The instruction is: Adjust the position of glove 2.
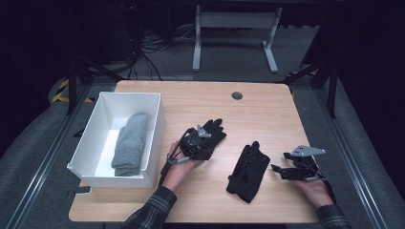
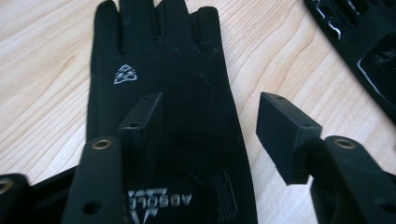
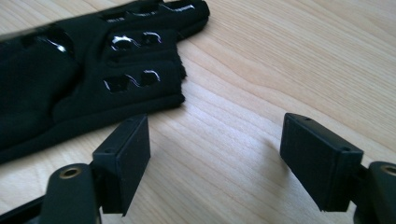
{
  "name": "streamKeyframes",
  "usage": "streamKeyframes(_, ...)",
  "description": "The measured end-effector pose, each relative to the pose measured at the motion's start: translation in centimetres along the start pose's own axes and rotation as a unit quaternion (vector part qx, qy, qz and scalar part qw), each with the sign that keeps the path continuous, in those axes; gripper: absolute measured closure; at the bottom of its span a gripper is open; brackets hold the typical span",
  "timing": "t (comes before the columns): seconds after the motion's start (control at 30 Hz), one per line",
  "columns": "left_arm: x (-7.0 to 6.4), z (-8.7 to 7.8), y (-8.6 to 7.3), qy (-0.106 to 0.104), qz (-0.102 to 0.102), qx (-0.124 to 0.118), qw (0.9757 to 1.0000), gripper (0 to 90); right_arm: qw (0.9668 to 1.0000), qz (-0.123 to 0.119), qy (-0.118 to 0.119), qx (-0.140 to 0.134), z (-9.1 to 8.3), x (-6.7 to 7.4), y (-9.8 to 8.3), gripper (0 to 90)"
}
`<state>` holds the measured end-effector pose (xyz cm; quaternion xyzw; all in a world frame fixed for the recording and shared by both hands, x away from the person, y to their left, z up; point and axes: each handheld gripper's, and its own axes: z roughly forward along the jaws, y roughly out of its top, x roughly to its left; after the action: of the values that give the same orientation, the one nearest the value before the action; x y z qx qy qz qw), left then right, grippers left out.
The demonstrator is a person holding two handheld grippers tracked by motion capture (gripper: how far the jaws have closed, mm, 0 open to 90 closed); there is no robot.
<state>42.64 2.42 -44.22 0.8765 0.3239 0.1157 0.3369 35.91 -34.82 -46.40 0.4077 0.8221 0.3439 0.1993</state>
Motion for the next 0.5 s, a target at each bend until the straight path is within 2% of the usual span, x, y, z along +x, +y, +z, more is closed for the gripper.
streamKeyframes(0.13, -0.07, 0.74, 0.01, -0.002, 0.003, 0.017, 0.9998, 49.8, 1.0000, 0.004, -0.001, -0.001, -0.02, -0.15, -0.17, 24.7)
streamKeyframes(0.17, -0.09, 0.94, -0.03, 0.001, 0.006, 0.021, 0.9998, 52.3, 1.0000, 0.005, 0.000, -0.003, -0.02, -0.18, -0.21, 24.7)
streamKeyframes(0.2, -0.07, 1.05, -0.04, 0.005, 0.007, 0.023, 0.9997, 58.7, 1.0000, 0.007, 0.000, -0.002, -0.11, -0.23, -0.28, 24.7)
streamKeyframes(0.4, 0.33, 1.17, -0.11, -0.021, -0.011, 0.028, 0.9993, 85.2, 0.9999, 0.008, 0.006, -0.003, -0.34, -0.11, -0.24, 26.9)
streamKeyframes(0.5, 0.53, 0.98, -0.05, -0.027, -0.017, 0.032, 0.9990, 87.2, 0.9999, 0.006, 0.010, -0.008, -0.55, 0.06, -0.11, 28.2)
